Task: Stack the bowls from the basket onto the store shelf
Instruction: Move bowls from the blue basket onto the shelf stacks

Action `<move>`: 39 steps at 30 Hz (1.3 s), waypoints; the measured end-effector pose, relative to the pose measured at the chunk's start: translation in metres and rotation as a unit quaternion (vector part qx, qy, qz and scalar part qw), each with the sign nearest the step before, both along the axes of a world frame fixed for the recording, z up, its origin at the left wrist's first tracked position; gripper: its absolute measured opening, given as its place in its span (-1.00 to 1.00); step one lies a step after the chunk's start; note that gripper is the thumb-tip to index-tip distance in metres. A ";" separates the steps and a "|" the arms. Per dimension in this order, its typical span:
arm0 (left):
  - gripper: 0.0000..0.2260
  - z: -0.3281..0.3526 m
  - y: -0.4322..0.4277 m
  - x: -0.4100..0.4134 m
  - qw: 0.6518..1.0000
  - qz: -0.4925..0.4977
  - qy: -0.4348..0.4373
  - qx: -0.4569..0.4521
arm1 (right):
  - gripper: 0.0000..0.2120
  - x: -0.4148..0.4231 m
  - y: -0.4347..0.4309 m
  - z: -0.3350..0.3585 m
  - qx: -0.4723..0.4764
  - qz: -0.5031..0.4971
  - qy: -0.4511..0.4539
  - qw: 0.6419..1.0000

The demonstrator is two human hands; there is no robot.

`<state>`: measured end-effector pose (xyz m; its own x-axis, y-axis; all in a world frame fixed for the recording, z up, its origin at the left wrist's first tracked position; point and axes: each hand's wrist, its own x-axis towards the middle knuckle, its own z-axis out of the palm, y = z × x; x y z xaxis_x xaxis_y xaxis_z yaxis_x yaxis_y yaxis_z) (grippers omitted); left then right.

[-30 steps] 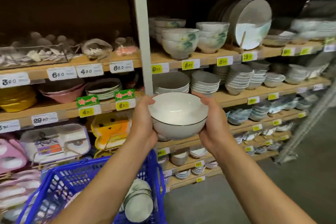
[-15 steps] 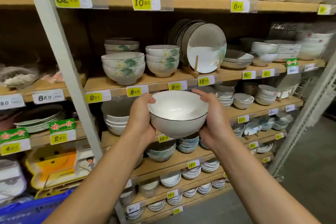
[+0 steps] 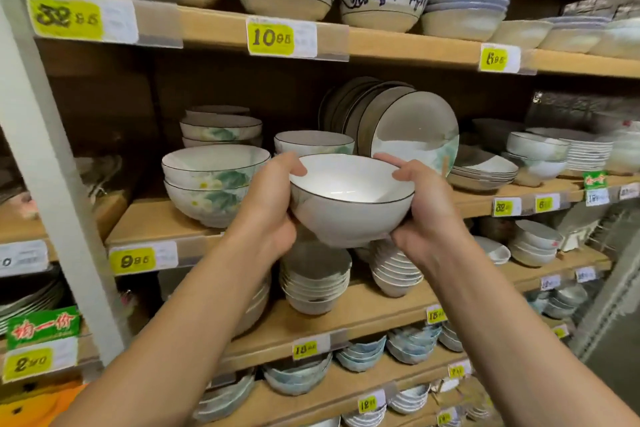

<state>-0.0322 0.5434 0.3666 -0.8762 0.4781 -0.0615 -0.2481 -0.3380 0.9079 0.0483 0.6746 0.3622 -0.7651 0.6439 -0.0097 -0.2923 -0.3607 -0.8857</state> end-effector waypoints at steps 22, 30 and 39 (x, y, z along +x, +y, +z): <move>-0.73 0.050 0.053 -0.034 0.980 0.134 0.059 0.136 | -0.26 -0.056 0.018 0.007 0.157 0.032 0.134 0.978; -0.86 0.036 0.047 -0.036 0.957 0.090 0.251 0.111 | -0.62 -0.089 0.050 0.029 0.066 0.060 0.162 0.983; -0.47 0.043 0.033 -0.058 0.927 0.031 0.372 0.026 | -0.75 -0.129 0.067 0.031 0.127 0.014 0.203 0.971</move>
<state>-0.0903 0.5764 0.4101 -0.6931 0.4099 0.5930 0.4621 -0.3787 0.8019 -0.0804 0.7419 0.3936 -0.6902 0.5644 0.4529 -0.6288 -0.1580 -0.7613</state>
